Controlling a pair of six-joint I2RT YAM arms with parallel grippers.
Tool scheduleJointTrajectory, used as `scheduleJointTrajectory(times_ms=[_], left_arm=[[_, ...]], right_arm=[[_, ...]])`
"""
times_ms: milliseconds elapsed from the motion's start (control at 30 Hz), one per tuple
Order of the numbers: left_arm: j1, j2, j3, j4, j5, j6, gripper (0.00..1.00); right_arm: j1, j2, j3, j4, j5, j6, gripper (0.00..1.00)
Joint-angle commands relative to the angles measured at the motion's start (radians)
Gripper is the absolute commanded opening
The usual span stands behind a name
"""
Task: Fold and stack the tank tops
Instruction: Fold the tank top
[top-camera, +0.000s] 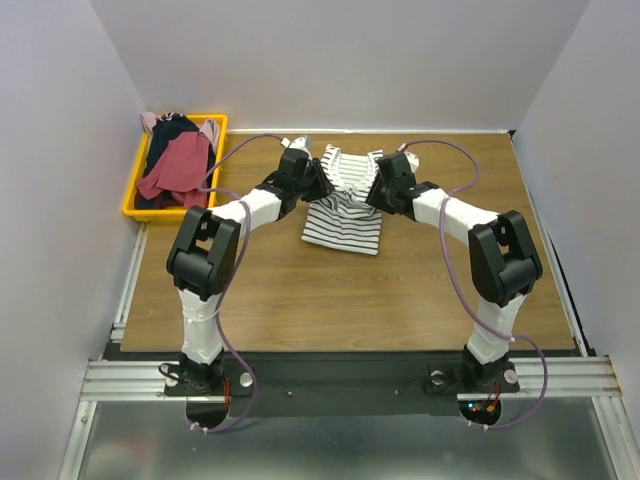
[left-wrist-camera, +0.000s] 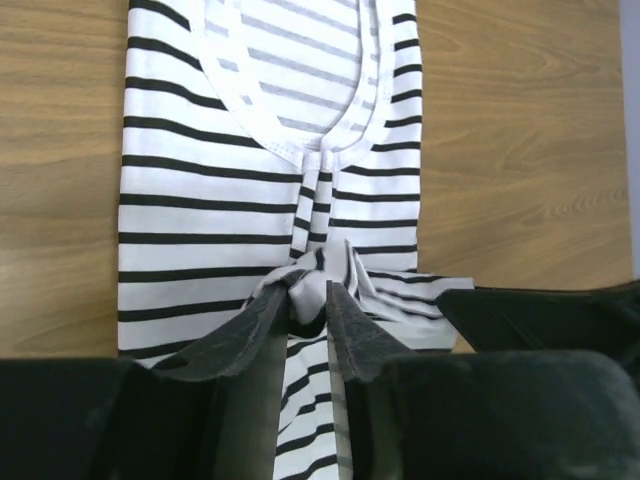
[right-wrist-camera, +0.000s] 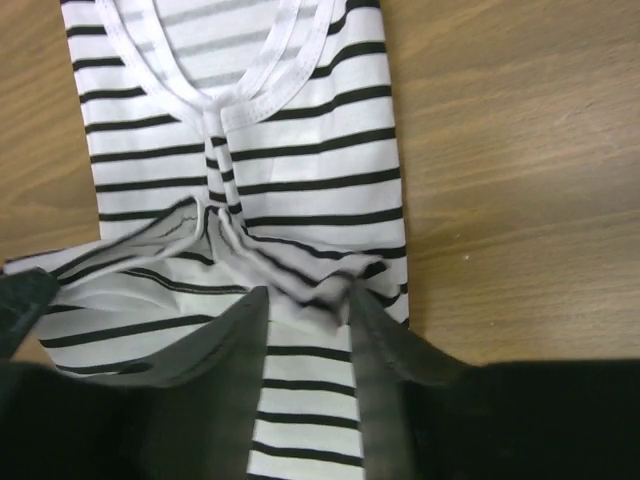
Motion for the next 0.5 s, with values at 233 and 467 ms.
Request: scheduleJointTrajectory(times_ms=[233, 467], left_arm=[[0.014, 0.033, 0.146, -0.075, -0.039, 0.072, 0.53], [0.031, 0.051, 0.232, -0.104, -0.027, 0.106, 0.57]], right_arm=[[-0.024, 0.0, 0.066, 0.033, 0.024, -0.023, 0.7], [-0.006, -0.06, 0.008, 0.035, -0.01, -0.054, 0.65]])
